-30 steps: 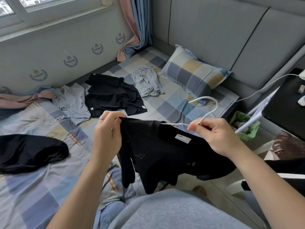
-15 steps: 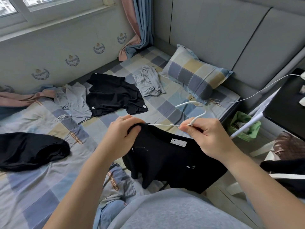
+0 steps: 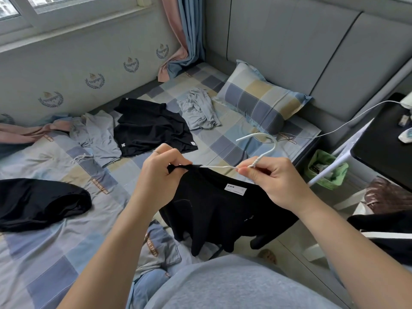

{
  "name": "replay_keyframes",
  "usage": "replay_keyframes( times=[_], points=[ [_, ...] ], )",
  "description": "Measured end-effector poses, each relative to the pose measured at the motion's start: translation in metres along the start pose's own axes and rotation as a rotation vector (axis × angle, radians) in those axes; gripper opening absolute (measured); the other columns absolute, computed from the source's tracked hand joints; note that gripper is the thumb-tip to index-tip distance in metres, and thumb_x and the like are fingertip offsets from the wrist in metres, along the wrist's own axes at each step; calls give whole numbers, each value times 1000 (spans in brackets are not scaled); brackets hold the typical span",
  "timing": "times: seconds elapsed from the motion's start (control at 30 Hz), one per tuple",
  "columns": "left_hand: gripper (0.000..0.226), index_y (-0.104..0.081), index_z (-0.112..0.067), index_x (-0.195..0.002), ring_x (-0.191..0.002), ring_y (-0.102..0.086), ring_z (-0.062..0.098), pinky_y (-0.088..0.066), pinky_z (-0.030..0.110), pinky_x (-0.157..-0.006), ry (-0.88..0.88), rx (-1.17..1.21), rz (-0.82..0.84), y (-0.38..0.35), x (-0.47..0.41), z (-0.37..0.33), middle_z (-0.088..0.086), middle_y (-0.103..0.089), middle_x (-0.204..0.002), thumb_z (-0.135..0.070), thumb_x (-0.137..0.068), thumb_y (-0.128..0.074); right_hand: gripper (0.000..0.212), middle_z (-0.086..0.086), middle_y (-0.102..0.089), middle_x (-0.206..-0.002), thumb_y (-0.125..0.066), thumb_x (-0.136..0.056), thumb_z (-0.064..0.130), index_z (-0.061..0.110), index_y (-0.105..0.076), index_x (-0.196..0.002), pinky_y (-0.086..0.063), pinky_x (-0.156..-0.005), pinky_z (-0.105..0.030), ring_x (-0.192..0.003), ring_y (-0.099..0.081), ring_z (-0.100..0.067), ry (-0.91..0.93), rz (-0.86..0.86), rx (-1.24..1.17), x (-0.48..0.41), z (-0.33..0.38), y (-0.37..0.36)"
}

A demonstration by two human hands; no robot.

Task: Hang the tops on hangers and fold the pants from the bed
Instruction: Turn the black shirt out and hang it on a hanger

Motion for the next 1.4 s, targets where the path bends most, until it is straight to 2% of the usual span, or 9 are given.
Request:
replay_keyframes(
  times=[0.1,0.2,0.27,0.43,0.67,0.8,1.0,1.17,1.4],
  points=[
    [34,-61,-26,-78,-85,-56,1,-40,6,-75,-21,-35,-8,2,-1,0,-11,-57,-88,6,-83,-74,17,13,-67,-74,-68,-86,38,30,-76,-98,-45,-64,-14,-65,-56,-2,-55,-14,-38,0,-9,8],
    [37,-60,-28,-79,-82,-57,3,-42,11,-74,24,-15,-78,16,-3,14,-11,-61,-86,6,-82,-73,30,24,-69,-102,-74,-86,44,46,-66,-115,-47,-84,-10,-100,-64,3,-132,57,135,1,-33,29],
    [40,-60,-31,-78,-81,-58,5,-45,19,-75,69,16,-120,29,-5,28,-8,-62,-85,6,-81,-74,38,28,-68,-109,-78,-86,34,56,-62,-113,-47,-80,-8,-105,-62,7,-311,187,158,8,-59,41],
    [42,-62,-33,-78,-79,-59,14,-46,23,-73,79,43,-150,51,-10,51,-8,-60,-84,6,-79,-76,20,13,-75,-86,-72,-91,13,33,-75,-89,-51,-83,-31,-98,-70,-15,-563,245,285,27,-123,57],
    [32,-59,-17,-74,-70,-49,9,-37,12,-64,64,-87,-114,51,-9,61,1,-52,-80,10,-80,-76,27,27,-65,-69,-76,-87,16,32,-63,-69,-40,-55,-10,-64,-58,6,-358,-285,447,22,-102,80],
    [36,-58,-22,-73,-69,-47,-1,-34,6,-64,105,-95,-143,47,-4,63,-1,-51,-79,9,-80,-75,28,18,-67,-81,-73,-87,7,32,-63,-80,-45,-66,-6,-75,-63,-1,-135,-321,338,22,-68,76],
    [39,-58,-31,-73,-77,-55,35,-44,39,-66,177,159,-130,48,-2,72,15,-59,-83,3,-84,-74,34,18,-55,-128,-72,-86,5,29,-49,-80,-34,-107,-22,-128,-46,7,-73,-244,364,33,-56,70],
    [36,-60,-26,-76,-76,-53,42,-43,47,-67,147,215,-41,37,-11,56,21,-58,-85,7,-84,-72,22,12,-64,-91,-70,-89,31,32,-50,-100,-50,-73,-22,-84,-62,-10,-201,-286,284,49,-62,74],
    [30,-64,-21,-78,-79,-59,33,-48,45,-71,63,194,175,-19,-36,14,10,-64,-83,7,-80,-75,7,12,-69,-85,-68,-93,18,18,-73,-89,-49,-75,-21,-83,-65,-9,-249,-339,325,94,-41,81]
  ],
)
Point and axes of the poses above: each hand's wrist, its own x-axis away from the middle knuckle, its own y-axis out of the back of the hand, z = x × y, the point moved 6 cm from there along -x, towards the middle knuckle
